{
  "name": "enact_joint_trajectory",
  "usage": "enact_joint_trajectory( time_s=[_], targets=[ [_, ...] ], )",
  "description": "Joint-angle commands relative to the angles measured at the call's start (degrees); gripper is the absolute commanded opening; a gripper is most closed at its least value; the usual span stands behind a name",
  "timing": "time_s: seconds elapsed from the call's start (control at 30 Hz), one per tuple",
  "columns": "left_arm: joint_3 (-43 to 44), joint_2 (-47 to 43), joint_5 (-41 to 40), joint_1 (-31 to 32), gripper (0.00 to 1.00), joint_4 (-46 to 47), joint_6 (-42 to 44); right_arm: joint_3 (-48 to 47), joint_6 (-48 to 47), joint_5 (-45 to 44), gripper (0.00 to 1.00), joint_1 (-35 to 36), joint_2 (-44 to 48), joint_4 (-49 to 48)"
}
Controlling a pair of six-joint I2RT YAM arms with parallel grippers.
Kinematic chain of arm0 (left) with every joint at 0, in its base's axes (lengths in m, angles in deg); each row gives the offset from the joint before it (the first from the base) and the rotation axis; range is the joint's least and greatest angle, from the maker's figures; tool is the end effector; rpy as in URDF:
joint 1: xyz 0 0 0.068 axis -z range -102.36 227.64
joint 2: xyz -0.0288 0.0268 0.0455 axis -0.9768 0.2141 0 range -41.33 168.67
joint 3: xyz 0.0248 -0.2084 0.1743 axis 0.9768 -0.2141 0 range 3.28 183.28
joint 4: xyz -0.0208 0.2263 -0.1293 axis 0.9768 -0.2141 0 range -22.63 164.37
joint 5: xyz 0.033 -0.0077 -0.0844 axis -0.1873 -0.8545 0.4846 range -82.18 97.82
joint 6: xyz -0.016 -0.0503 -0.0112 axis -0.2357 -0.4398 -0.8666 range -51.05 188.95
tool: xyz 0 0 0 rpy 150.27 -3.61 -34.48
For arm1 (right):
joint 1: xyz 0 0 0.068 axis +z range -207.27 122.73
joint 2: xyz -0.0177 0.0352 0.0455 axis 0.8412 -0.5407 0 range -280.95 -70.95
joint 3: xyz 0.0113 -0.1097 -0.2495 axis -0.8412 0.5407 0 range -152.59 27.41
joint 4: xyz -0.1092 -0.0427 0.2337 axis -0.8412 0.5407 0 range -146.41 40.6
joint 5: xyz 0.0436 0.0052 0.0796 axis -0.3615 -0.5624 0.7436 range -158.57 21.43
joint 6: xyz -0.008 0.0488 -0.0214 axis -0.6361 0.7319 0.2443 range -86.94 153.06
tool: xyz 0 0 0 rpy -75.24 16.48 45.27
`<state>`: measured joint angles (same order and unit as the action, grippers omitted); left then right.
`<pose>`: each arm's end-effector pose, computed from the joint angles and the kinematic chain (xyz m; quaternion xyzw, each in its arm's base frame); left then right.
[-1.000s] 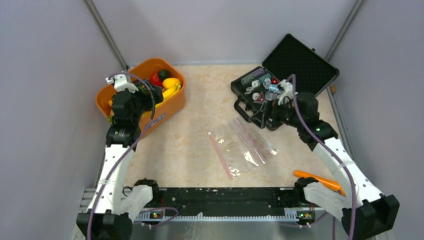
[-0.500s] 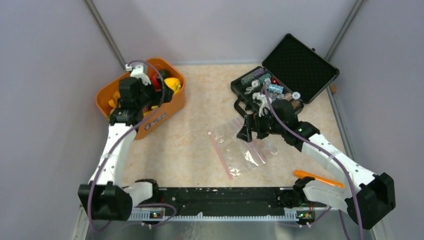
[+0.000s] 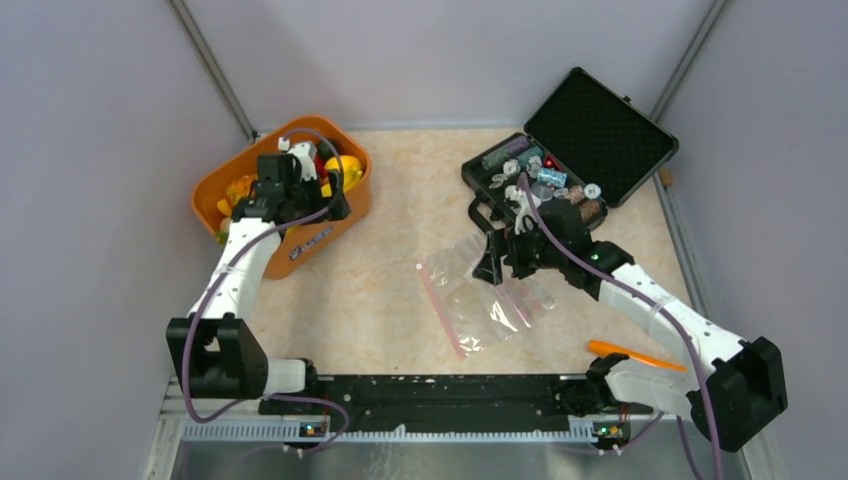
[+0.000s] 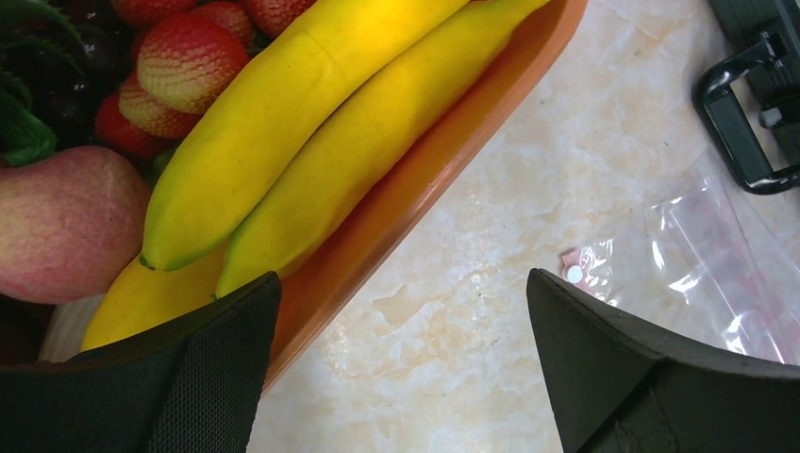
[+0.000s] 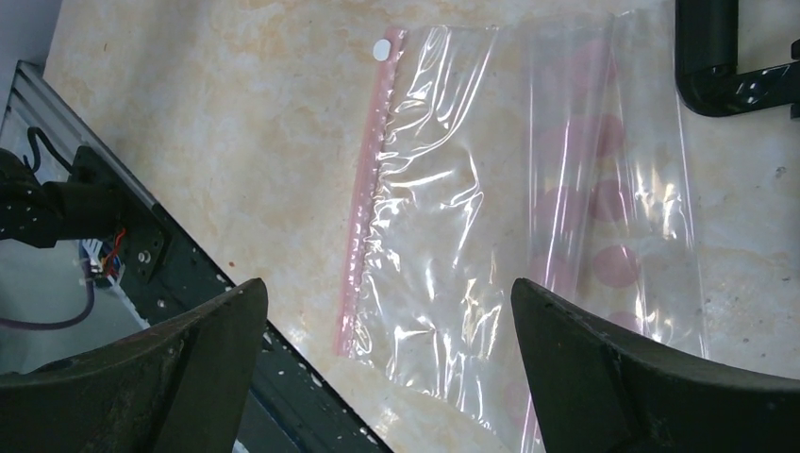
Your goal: Place the food in the zip-top bag and seal the zipper
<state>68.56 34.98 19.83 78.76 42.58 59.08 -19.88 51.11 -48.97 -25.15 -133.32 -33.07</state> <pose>0.2891 -0.0131 0.3080 -0.0277 0.9120 -0.1336 0.3869 0.1919 0.1346 0.2748 -0.1822 0.8715 0.3206 0.3234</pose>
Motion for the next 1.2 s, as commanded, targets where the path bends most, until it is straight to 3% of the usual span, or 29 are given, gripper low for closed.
enact_joint_trajectory(
  time_s=[0.0, 0.17, 0.33, 0.5, 0.67, 0.87, 0.97, 1.17],
  targets=[
    [2.6, 1.3, 9.5, 0.5, 0.99, -5.2, 2.1, -1.2, -0.5, 0.6, 0.99, 2.0, -1.6, -2.9],
    [2.0, 2.6, 16.3, 1.9, 0.91, -5.8, 2.2, -3.8, 2.3, -9.4, 0.98, 5.9, -6.4, -1.0],
    [-0.9, 2.0, 17.4, 4.8, 0.90, -3.8, 0.6, -4.5, 4.4, -13.5, 0.88, 11.3, -11.0, -1.5],
    [-1.3, 1.5, 18.0, 9.4, 0.90, -1.8, -0.9, -2.5, 9.0, -18.9, 0.78, 18.8, -14.1, -9.1],
    [-2.3, 1.5, 14.8, 12.7, 0.89, -1.6, -1.9, 2.2, 14.3, -20.5, 0.57, 22.5, -15.6, -18.5],
    [-4.2, -6.4, 7.0, 12.7, 0.94, 0.1, -4.3, 1.9, 14.9, -23.2, 0.56, 25.5, -21.0, -19.9],
    [-4.9, -12.7, 1.2, 12.6, 0.98, 2.2, -5.9, 0.9, 14.7, -25.1, 0.55, 27.5, -23.9, -20.1],
    [-10.5, -26.9, -8.0, 12.6, 0.99, 10.5, -10.6, -2.1, 15.6, -31.4, 0.50, 29.9, -28.2, -17.8]
  ],
)
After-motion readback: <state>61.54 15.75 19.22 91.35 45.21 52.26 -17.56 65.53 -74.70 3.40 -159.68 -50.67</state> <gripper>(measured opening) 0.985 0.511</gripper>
